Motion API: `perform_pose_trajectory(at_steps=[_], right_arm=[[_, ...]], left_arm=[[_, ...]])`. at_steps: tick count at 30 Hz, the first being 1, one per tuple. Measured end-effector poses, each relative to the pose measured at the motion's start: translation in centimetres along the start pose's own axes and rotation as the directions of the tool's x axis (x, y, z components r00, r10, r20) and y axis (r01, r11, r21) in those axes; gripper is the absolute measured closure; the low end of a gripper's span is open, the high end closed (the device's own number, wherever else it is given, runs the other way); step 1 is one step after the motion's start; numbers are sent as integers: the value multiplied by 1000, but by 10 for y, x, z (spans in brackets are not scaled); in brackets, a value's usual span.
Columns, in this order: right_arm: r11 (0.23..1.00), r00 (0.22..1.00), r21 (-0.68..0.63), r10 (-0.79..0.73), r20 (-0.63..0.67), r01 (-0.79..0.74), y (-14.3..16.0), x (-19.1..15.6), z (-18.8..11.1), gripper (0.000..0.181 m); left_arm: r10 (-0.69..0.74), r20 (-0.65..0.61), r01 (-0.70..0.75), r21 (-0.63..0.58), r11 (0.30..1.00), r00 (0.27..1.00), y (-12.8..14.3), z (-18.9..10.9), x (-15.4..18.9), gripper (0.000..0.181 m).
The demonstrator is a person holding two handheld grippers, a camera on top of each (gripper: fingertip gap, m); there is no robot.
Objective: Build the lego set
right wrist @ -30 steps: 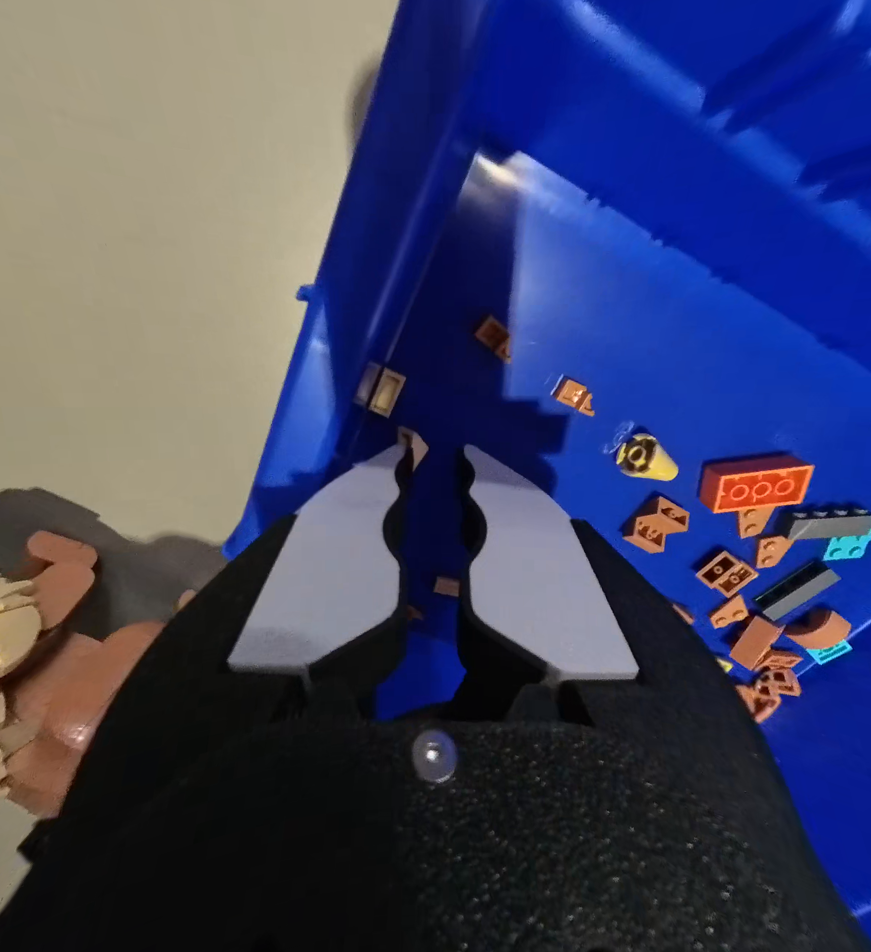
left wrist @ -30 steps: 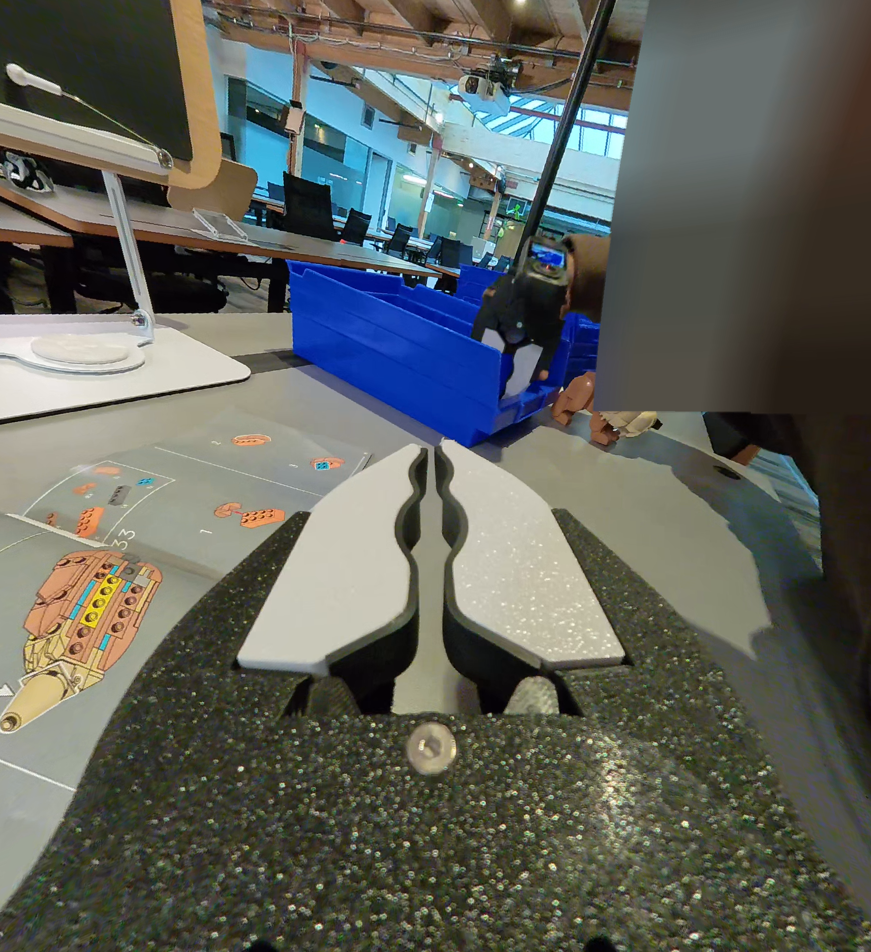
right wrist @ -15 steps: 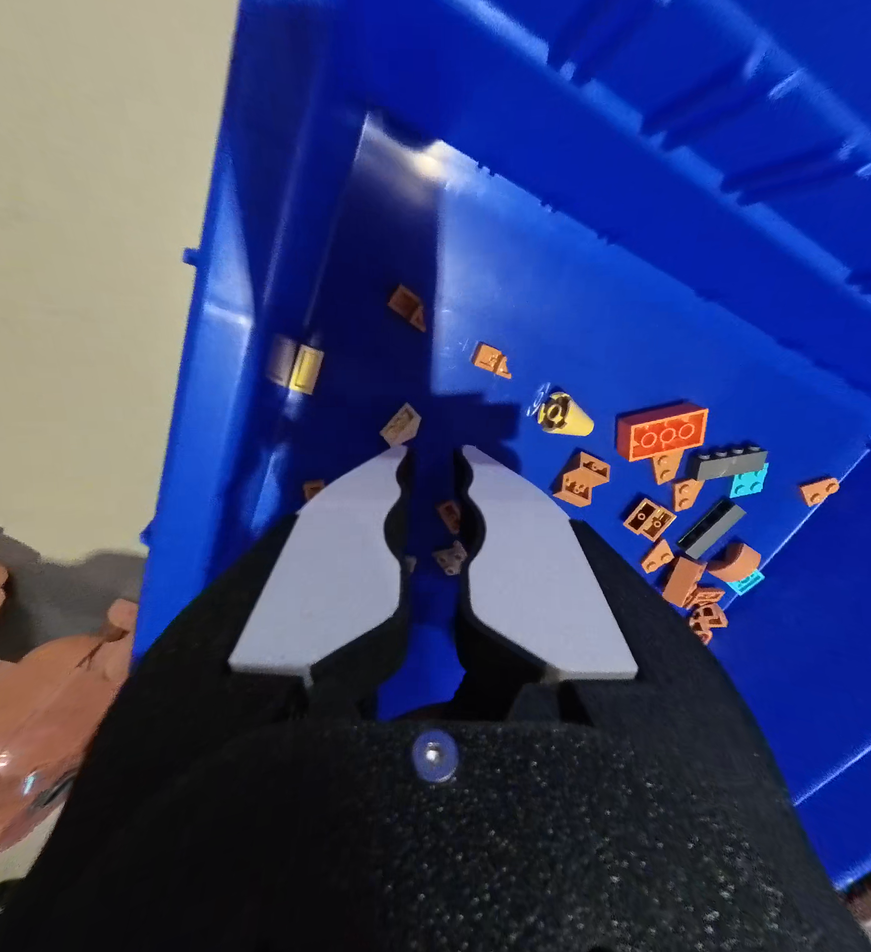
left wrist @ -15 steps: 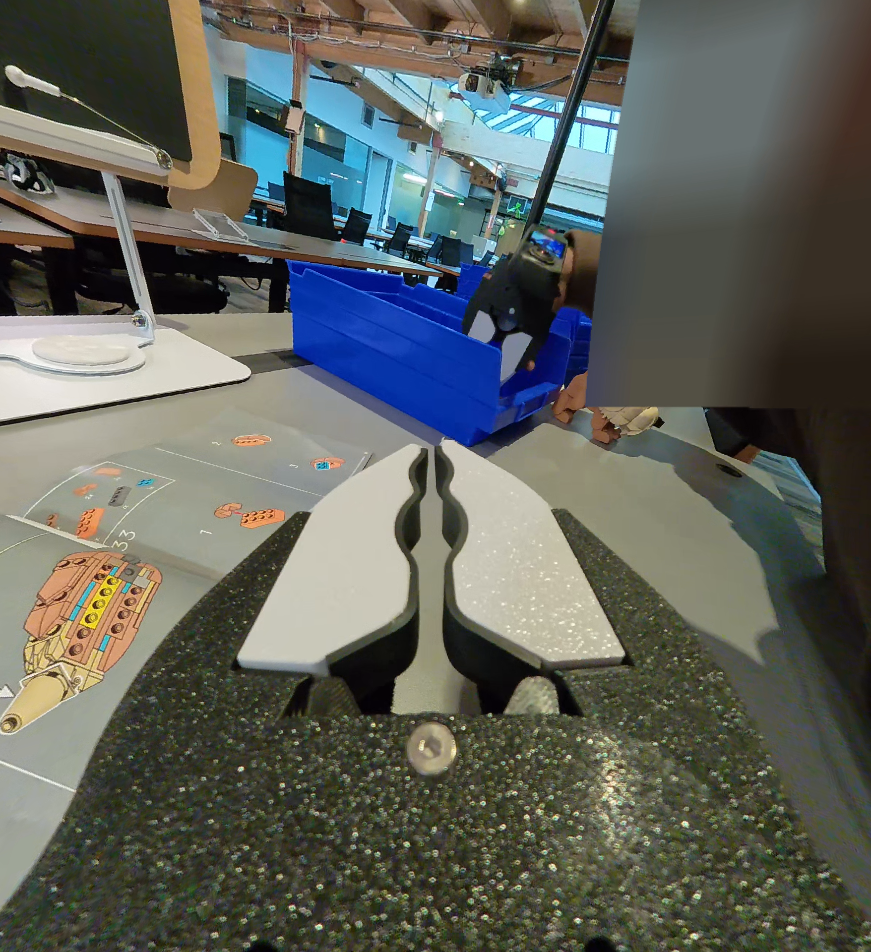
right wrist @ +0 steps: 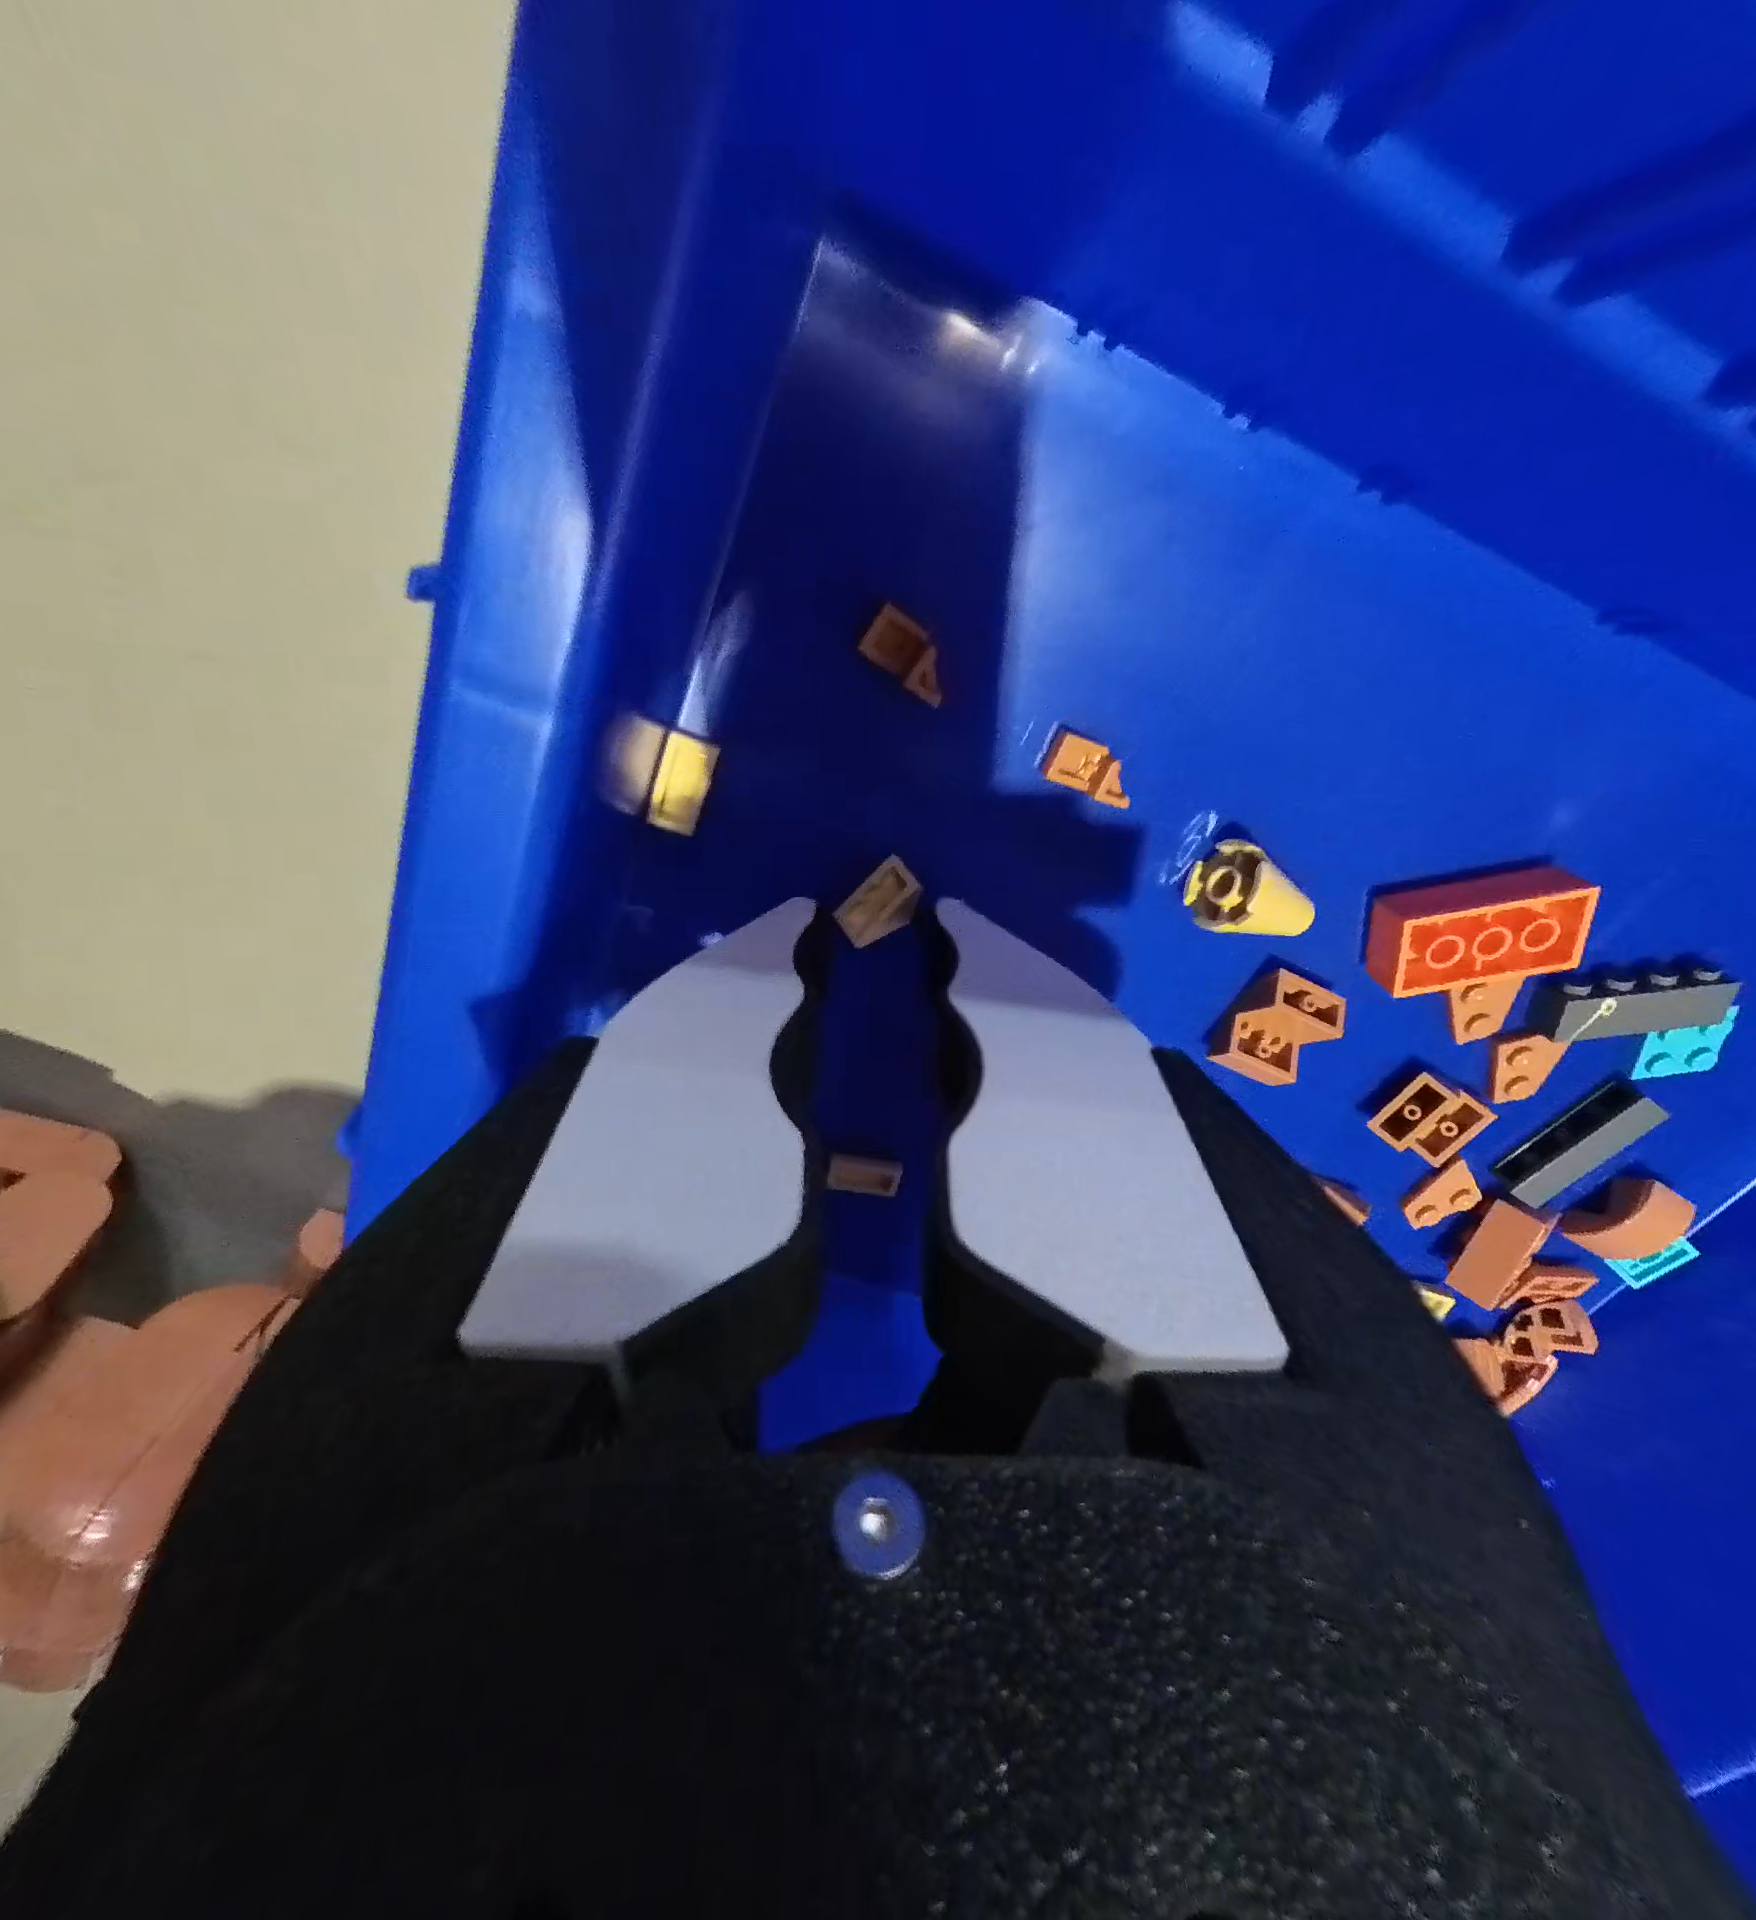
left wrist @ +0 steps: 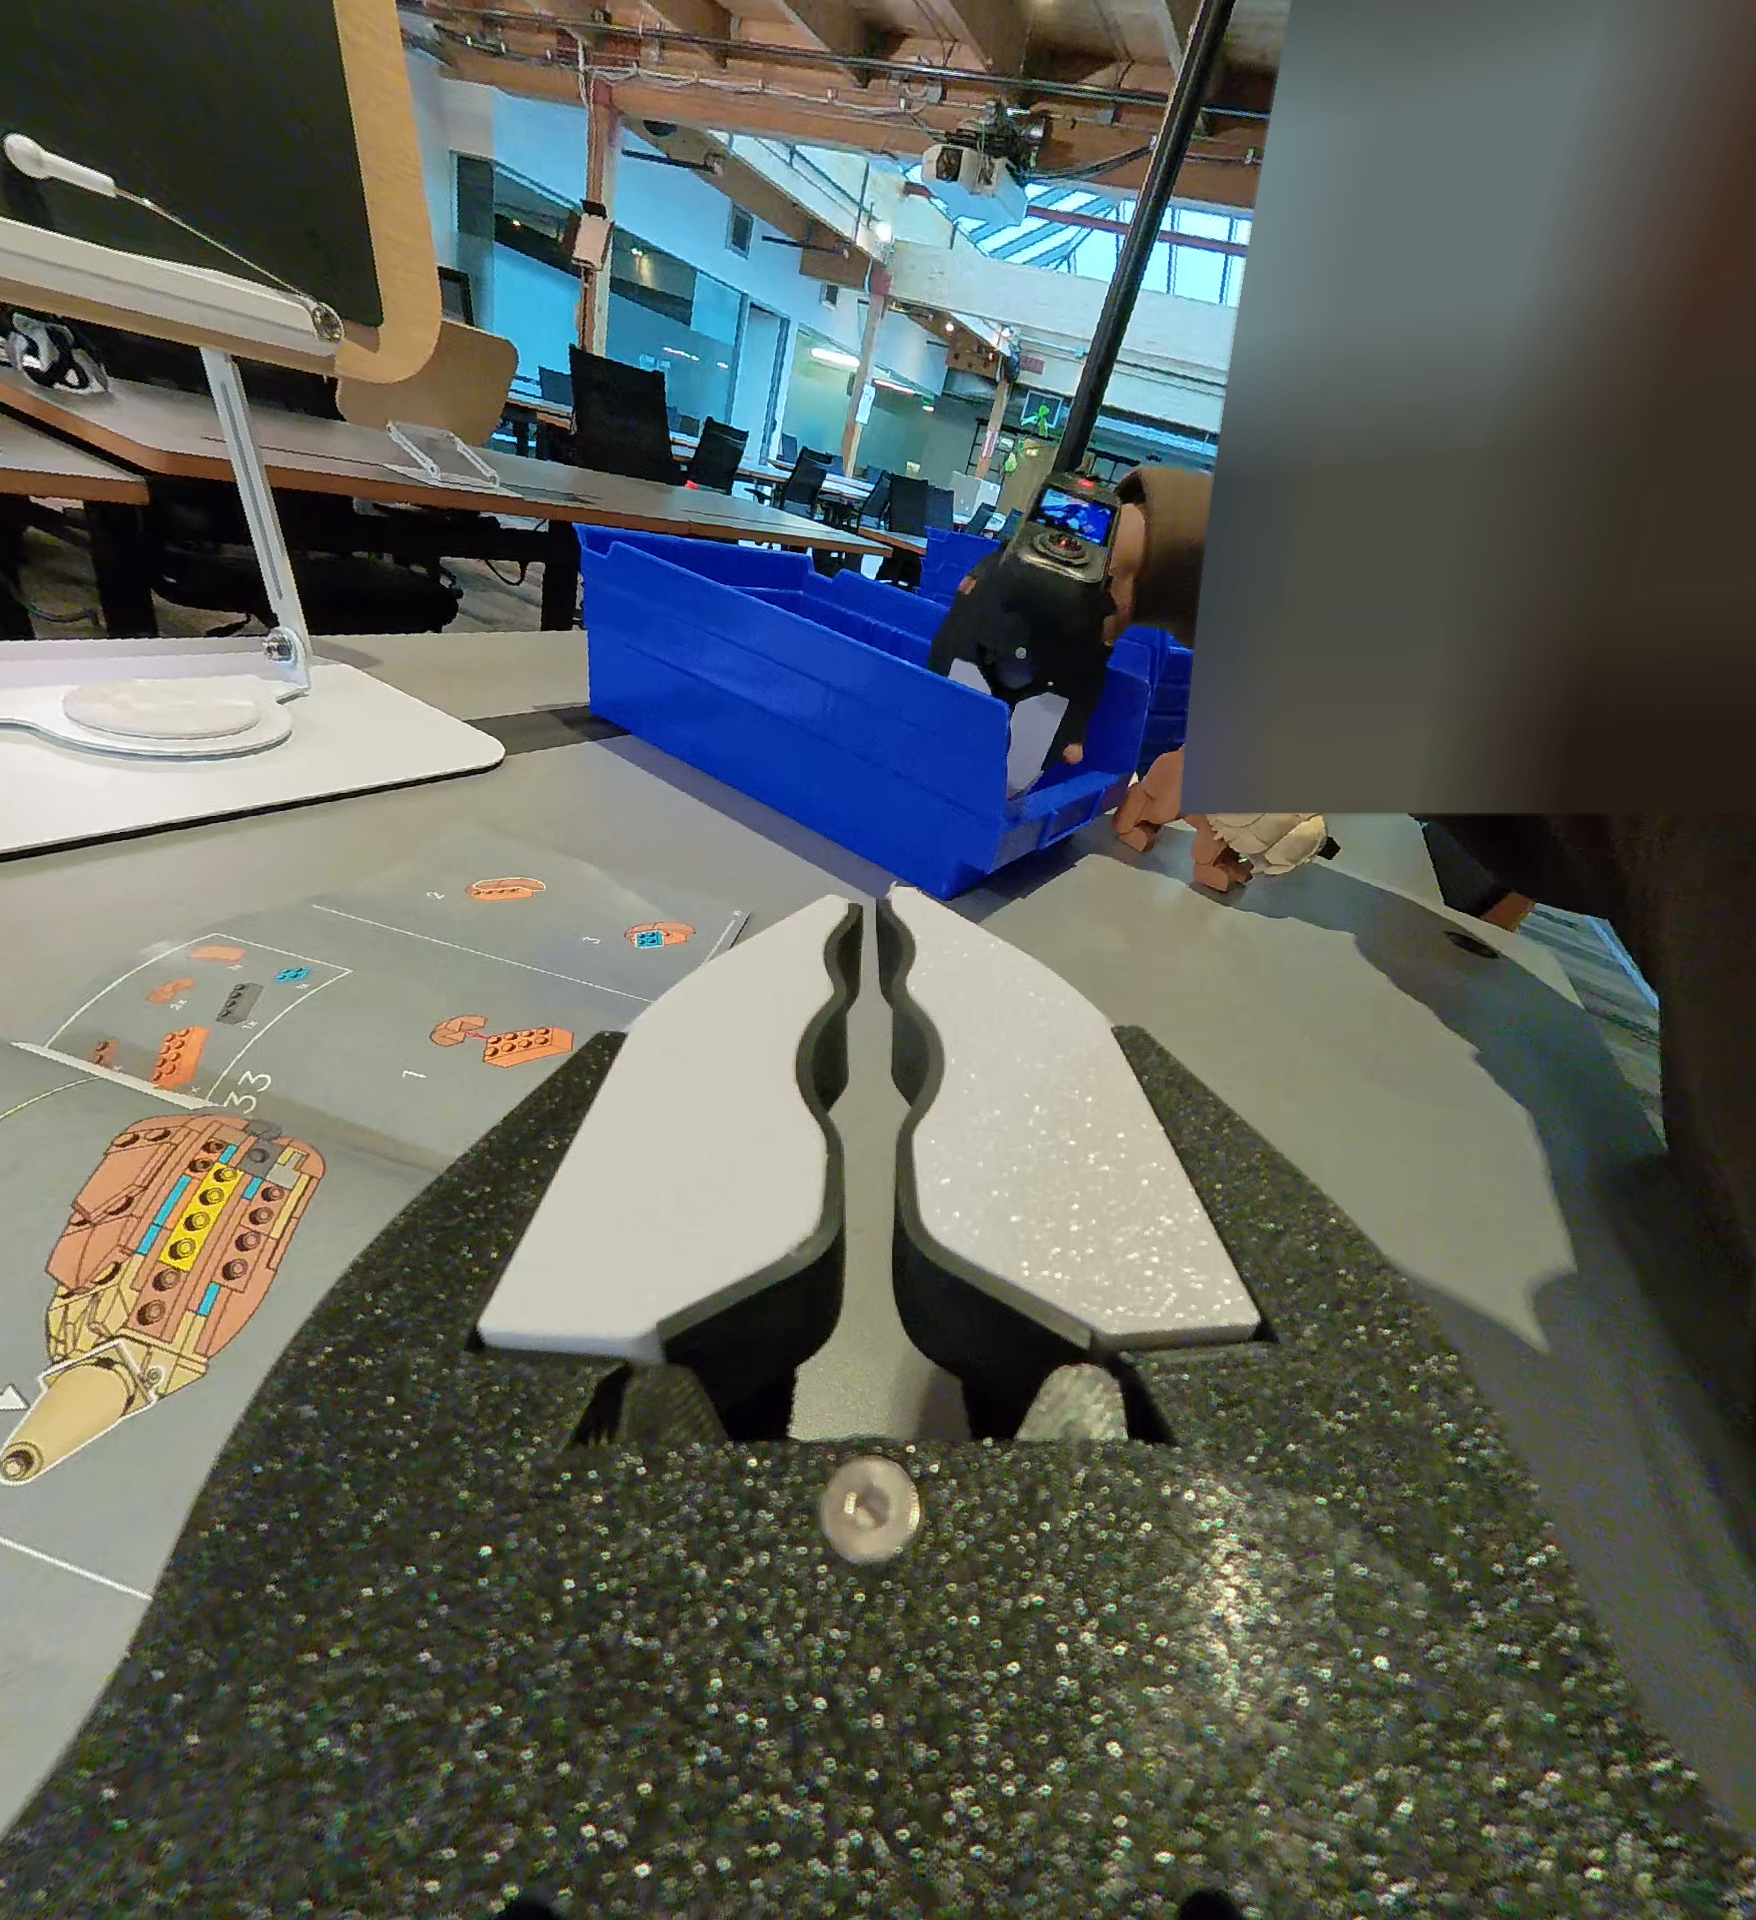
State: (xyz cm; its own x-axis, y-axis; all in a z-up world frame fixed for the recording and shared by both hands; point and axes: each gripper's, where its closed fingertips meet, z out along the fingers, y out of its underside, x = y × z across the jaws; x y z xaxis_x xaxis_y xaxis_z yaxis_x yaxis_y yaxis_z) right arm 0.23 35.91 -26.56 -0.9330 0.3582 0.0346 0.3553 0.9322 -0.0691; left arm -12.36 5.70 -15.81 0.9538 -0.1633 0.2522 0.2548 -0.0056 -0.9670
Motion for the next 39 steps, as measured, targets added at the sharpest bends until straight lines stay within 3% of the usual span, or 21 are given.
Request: perform_pose_trajectory(at_steps=[13, 20, 27, 33, 39], right_arm=[[1000, 1000, 1, -4, -14, 4, 0, 0, -1, 167], [996, 995, 92, 24, -93, -15, -17, 1, -35, 167], [968, 969, 251, 59, -240, 4, -96, -38, -83, 167], [930, 967, 349, 187, -174, -117, -172, -87, -54, 167], [870, 941, 435, 313, -126, -231, -217, -94, -21, 167]], left_arm=[[4, 0, -4, 0, 1000, 1000, 0, 0, 0, 179], [7, 1, -7, 1, 1000, 1000, 0, 0, 0, 179], [52, 5, -52, -19, 998, 999, 2, 0, 4, 179], [76, 20, -76, -14, 997, 997, -4, -5, 9, 179], [112, 28, -113, 16, 994, 993, -17, -9, 21, 179]])
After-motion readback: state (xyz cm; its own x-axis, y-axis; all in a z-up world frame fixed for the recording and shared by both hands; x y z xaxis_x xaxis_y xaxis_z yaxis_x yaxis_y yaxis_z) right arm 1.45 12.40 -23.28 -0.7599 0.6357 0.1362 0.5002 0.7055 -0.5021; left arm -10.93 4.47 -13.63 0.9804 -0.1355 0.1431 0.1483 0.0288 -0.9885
